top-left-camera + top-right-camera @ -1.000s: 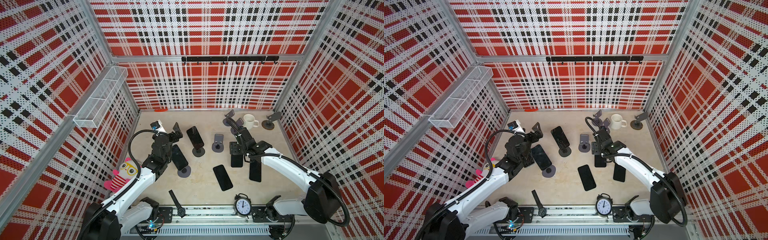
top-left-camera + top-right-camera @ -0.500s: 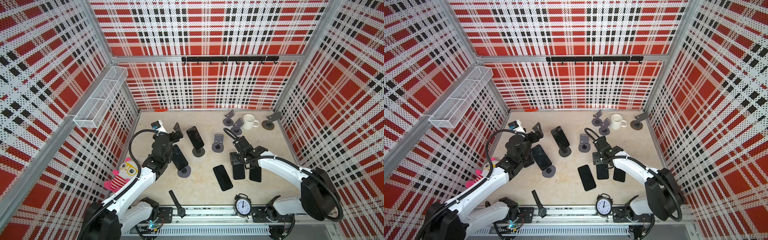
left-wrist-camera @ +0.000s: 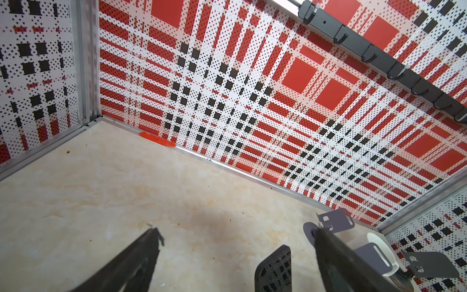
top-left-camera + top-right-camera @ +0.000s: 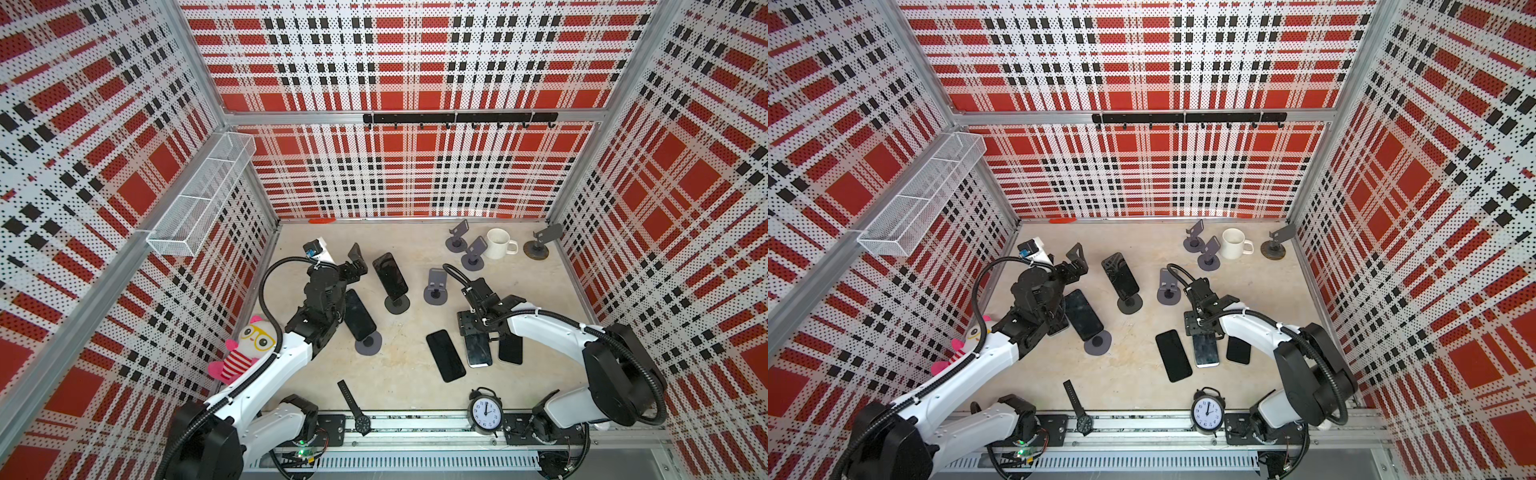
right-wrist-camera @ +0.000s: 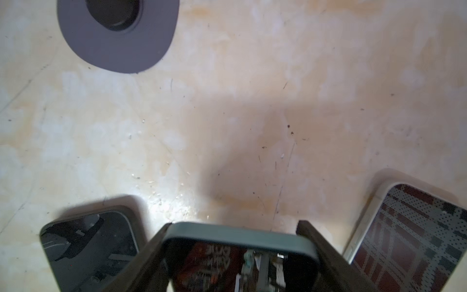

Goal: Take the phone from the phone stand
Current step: 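Lower the held phone flat onto the table beside the other flat phones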

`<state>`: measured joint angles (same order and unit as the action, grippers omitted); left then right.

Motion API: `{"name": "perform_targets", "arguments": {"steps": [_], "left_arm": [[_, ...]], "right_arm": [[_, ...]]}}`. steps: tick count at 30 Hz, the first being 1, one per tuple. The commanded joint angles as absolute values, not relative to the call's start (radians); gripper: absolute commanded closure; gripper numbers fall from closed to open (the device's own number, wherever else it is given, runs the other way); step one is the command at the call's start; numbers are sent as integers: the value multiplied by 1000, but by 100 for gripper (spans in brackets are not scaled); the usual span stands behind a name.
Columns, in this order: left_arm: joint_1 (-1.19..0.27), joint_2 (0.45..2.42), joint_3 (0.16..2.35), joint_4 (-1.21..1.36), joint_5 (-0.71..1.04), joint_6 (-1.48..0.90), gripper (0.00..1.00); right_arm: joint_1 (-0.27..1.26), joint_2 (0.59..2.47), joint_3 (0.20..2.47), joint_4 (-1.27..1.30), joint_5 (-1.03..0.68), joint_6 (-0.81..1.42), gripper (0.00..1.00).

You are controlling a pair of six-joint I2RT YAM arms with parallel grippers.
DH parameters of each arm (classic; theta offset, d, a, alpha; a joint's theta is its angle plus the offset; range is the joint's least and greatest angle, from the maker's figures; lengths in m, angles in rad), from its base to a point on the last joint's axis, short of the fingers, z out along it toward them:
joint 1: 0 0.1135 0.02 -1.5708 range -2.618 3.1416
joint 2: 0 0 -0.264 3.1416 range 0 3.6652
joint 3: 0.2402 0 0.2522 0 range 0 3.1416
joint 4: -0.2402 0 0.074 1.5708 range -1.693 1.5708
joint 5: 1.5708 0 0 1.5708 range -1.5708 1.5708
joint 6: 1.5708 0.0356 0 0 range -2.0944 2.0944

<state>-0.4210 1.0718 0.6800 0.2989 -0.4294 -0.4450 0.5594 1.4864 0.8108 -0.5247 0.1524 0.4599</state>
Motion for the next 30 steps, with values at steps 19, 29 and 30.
{"name": "perform_targets", "arguments": {"steps": [19,29,30], "left_arm": [[-413,1073,723,302,-408,-456,2],[-413,1049,718,293,-422,-453,2],[-413,1050,719,292,-421,-453,2]], "right_arm": [[551,1529,722,-387,201,449,31],[553,1550,716,-393,229,478,25],[552,1553,720,-399,232,478,24]]}}
